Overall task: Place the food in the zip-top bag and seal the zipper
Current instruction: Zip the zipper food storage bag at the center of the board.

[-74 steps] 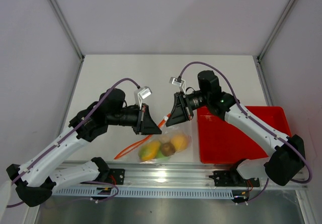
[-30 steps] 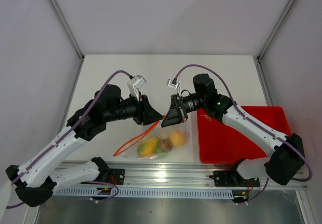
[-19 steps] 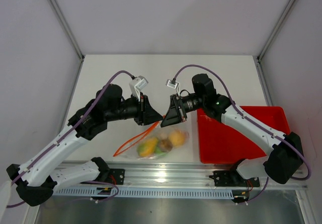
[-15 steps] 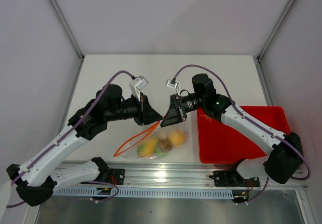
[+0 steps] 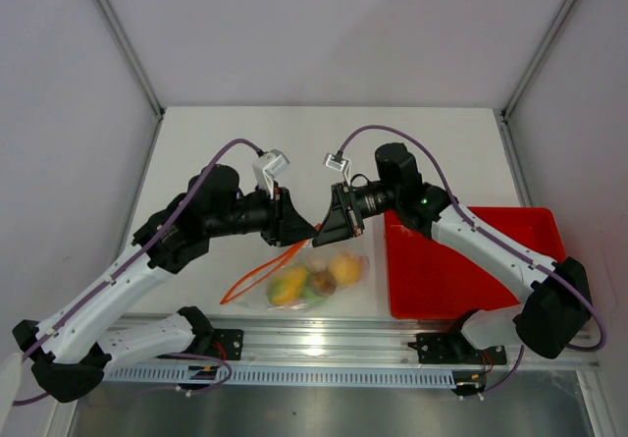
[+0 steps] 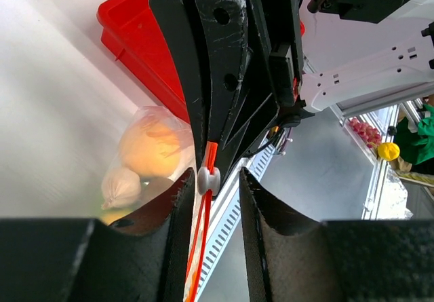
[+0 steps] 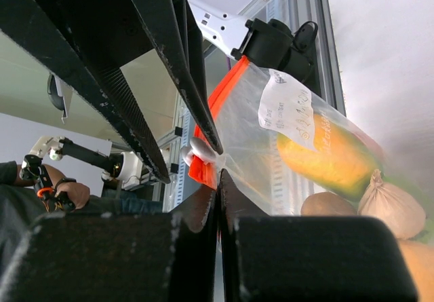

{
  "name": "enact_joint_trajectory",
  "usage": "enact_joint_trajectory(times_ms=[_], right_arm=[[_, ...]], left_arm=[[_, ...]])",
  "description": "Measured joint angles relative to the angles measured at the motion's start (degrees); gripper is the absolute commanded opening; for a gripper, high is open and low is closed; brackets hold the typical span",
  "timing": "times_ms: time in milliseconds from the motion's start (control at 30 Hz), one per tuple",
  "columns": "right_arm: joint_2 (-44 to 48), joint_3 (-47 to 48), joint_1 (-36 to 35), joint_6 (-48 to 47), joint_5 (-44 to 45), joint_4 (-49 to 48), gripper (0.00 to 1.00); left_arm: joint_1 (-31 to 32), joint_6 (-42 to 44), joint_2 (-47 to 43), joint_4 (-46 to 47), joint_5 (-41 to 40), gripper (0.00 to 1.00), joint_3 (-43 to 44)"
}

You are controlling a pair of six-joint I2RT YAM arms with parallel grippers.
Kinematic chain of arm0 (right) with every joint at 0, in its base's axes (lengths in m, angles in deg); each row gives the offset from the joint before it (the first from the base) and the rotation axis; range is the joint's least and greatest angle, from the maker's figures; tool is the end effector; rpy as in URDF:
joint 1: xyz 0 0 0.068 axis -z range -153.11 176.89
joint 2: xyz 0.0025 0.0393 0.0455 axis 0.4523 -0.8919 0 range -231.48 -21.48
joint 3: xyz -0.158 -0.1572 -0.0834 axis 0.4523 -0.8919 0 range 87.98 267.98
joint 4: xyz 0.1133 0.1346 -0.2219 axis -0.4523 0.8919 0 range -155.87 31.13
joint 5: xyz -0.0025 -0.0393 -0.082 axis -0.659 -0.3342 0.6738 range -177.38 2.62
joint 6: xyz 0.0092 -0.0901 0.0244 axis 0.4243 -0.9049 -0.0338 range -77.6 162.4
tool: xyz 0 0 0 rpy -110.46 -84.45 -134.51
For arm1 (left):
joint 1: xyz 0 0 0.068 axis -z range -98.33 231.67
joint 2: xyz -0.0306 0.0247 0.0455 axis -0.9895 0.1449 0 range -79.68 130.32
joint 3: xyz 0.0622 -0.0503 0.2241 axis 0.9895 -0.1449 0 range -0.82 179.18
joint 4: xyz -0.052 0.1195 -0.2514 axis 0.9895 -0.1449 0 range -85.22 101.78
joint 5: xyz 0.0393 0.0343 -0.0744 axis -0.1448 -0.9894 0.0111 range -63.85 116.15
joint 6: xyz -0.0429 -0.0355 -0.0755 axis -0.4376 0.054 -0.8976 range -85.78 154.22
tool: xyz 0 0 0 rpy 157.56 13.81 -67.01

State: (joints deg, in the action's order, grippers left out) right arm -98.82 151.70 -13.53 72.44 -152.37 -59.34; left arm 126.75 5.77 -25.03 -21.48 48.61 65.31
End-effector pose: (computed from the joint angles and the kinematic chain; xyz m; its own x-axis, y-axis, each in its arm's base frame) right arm 0.2151 0.2840 0.2932 -0.6883 -0.3084 -0.6566 -0.6668 -0.0873 0.7401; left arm 0.1749 -0.2214 0.3550 -0.6614 0.0397 -0.7490 0.6708 0.4780 -0.5670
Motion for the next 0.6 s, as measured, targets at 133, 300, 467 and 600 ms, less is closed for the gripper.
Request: enact_joint_trajectory(times_ms=[133,300,467,600], right_arm=[[0.00,-0.02,0.00,0.00,0.02,0.00,0.00],[0.00,-0.02,0.00,0.04,-0.17,0.00,0.00],[0.00,-0.02,0.00,0.13,-0.28,-0.02,0.00],[0.00,-0.11,0.00,0.83,-0.35,-0.68,0.00]], left_arm=[[0.00,-0.02,0.00,-0.31,0.00,0.29,-0.02],[-0.02,-0.11,0.00,-0.42,-0.15,0.09,-0.20],[-0.02,-0.02,-0.02,-0.44,-0.35,0.01,-0.37],[0.00,-0.04,-0.02,-0.46,-0.46,0.01,-0.39]])
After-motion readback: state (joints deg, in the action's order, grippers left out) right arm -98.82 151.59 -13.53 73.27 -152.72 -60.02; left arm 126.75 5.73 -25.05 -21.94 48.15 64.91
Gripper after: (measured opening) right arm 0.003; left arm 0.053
